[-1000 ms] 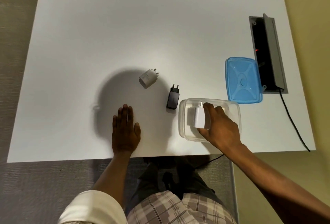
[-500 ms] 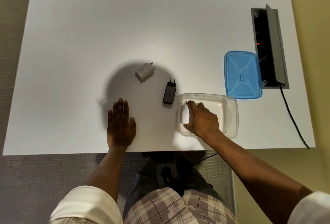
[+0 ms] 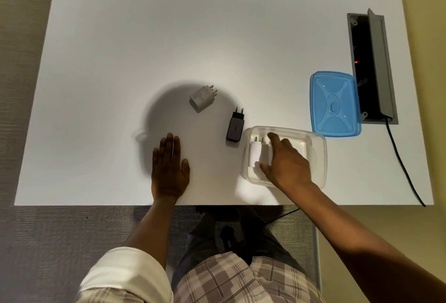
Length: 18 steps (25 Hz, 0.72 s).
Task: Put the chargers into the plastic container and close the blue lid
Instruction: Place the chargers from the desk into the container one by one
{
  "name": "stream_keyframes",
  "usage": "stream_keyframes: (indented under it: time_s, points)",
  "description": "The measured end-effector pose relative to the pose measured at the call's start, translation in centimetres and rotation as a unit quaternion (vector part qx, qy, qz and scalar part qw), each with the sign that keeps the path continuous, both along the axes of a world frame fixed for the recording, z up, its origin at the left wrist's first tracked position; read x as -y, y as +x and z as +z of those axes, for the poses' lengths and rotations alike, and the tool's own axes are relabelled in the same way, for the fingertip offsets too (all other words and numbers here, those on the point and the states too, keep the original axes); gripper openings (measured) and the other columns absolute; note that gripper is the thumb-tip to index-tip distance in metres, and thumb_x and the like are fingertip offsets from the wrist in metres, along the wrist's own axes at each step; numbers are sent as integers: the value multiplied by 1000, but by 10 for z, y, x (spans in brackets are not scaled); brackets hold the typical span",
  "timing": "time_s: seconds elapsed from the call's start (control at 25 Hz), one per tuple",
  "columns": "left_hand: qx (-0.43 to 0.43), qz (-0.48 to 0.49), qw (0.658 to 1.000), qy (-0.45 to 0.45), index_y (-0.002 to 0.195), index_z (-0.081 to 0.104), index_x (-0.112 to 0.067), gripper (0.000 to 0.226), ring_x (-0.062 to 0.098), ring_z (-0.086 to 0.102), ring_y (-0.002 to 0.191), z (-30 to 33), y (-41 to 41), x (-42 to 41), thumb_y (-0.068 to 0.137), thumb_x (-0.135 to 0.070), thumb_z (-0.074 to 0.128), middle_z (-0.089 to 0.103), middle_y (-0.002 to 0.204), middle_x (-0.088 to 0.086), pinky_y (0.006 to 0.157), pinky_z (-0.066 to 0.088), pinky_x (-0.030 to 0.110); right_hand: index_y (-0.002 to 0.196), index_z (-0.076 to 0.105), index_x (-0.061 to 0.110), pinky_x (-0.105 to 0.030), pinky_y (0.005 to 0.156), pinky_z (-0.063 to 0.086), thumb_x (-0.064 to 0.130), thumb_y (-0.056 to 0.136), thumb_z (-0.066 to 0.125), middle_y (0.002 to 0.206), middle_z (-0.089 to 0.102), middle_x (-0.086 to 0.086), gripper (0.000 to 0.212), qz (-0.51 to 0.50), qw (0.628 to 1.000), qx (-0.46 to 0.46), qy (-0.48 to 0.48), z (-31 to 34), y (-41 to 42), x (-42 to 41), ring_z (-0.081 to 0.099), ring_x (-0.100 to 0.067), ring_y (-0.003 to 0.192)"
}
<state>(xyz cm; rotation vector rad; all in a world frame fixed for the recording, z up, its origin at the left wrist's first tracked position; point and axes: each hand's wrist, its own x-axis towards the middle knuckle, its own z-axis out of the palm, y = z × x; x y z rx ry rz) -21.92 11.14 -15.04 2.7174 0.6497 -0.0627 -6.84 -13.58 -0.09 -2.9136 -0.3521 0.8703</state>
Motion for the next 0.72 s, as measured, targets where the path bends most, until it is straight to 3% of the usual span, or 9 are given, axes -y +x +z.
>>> stream_keyframes:
  time_s: [0.12,0.24,0.44,0.72]
  points:
    - [3,1,1000,-5,158,19,-10,67,28,16,155,0,0,-2,97,-33,33,19,167,12,126,16,49,135,40,23,-37,70,54,37,81,69,114,60,-5,63,-15,990,80,116,32,-6,-24,64,-29,94]
    - [13,1,1000,-11,159,16,-12,66,27,16,155,-2,0,-2,98,-34,33,19,167,11,126,15,49,128,45,18,-33,76,49,31,81,69,113,62,-8,55,-7,975,77,207,37,0,-77,64,-30,99]
    - [12,-1,1000,-12,160,12,-14,68,25,12,156,-3,0,-4,98,-35,33,15,168,9,127,14,48,142,33,10,-38,83,45,32,82,71,126,56,-17,75,-7,985,5,170,-3,35,-162,58,-35,114]
    - [18,3,1000,-21,159,18,-12,68,24,14,156,0,0,-4,97,-33,38,18,167,9,126,16,48,138,29,10,-40,85,47,39,73,80,127,53,-15,88,-72,990,-42,111,-47,81,-207,57,-35,116]
